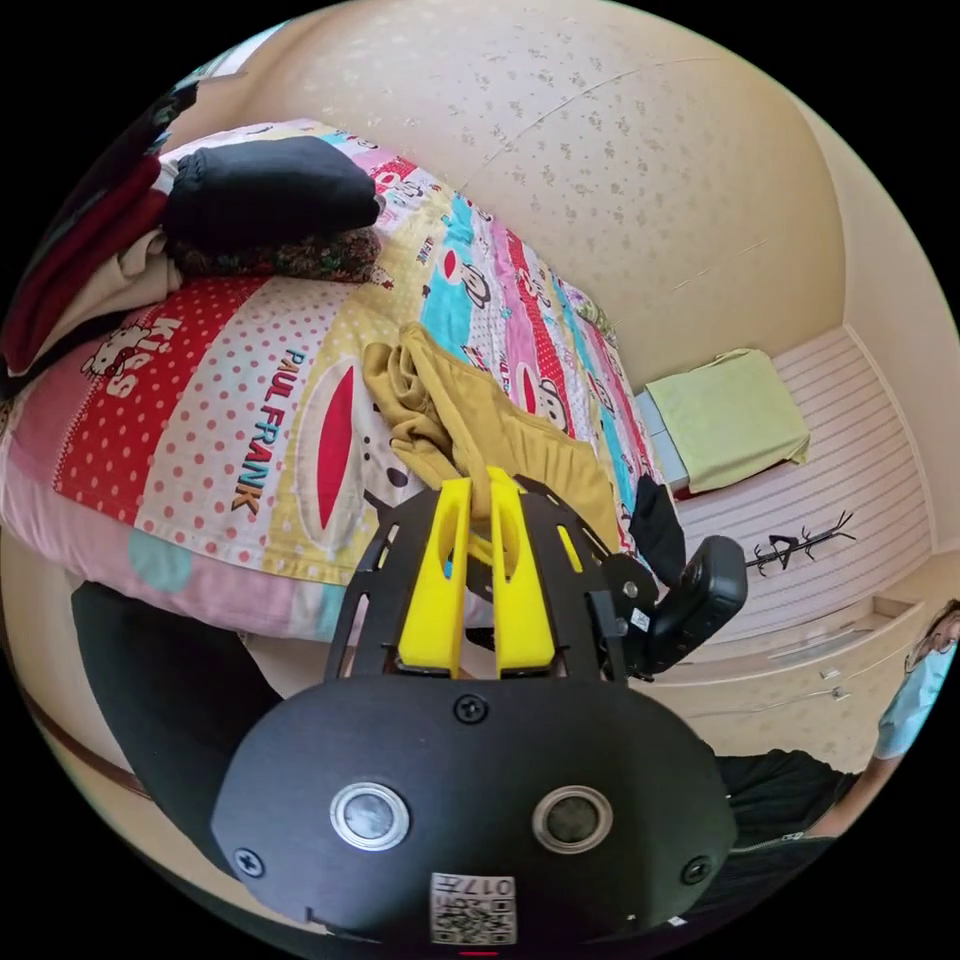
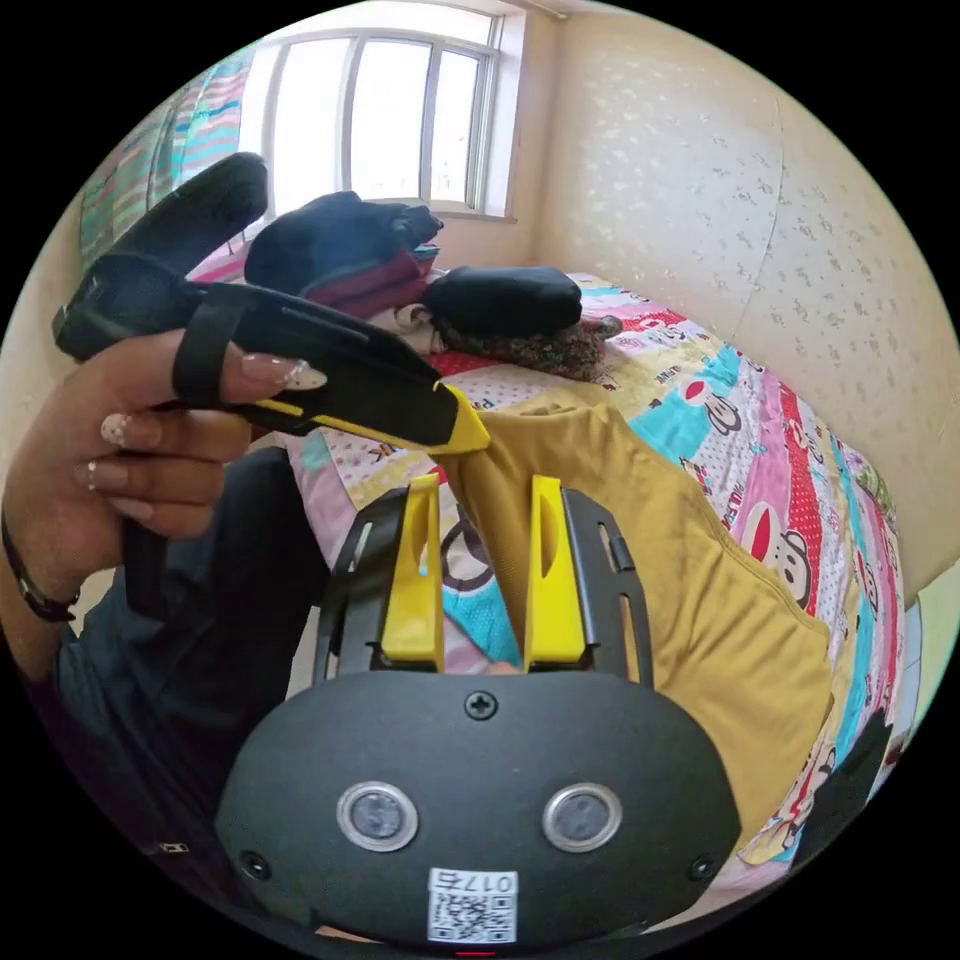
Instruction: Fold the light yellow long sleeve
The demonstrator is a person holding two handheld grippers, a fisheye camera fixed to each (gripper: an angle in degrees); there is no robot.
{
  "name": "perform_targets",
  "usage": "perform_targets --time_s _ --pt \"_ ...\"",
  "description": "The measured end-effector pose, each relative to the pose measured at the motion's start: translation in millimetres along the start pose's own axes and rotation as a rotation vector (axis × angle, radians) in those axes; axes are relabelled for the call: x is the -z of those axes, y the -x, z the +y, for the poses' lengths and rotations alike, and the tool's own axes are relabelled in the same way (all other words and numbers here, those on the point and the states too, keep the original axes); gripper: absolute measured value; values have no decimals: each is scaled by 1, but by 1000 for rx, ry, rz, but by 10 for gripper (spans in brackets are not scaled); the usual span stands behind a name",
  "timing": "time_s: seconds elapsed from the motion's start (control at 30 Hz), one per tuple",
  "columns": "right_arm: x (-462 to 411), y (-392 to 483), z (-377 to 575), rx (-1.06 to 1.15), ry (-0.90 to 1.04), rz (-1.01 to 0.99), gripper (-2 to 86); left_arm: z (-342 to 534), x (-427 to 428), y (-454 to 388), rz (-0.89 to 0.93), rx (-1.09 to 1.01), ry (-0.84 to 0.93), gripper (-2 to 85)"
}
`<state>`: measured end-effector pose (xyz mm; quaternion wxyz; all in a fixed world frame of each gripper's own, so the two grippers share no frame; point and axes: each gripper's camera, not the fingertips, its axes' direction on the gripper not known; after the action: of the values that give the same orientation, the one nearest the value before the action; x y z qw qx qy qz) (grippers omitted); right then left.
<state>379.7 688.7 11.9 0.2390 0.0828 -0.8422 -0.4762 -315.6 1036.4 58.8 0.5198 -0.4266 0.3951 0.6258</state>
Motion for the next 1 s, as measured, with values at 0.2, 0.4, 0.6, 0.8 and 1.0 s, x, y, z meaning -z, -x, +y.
perform_targets --time_s 0.2,0.4,0.6,0.8,1.0 --pt "21 -56 0 -107 -27 -9 56 11 21 25 129 -11 -82 22" --pt "132 -222 88 -690 -391 -179 51 19 23 29 112 -115 -62 29" --pt "163 -302 262 -1231 -435 -58 48 25 -42 7 205 -213 39 47" --pt "187 -332 294 -1253 -389 -67 61 30 -160 -45 242 -316 290 74" --pt "258 -338 275 -1279 -483 89 91 30 -210 -110 188 -521 246 77"
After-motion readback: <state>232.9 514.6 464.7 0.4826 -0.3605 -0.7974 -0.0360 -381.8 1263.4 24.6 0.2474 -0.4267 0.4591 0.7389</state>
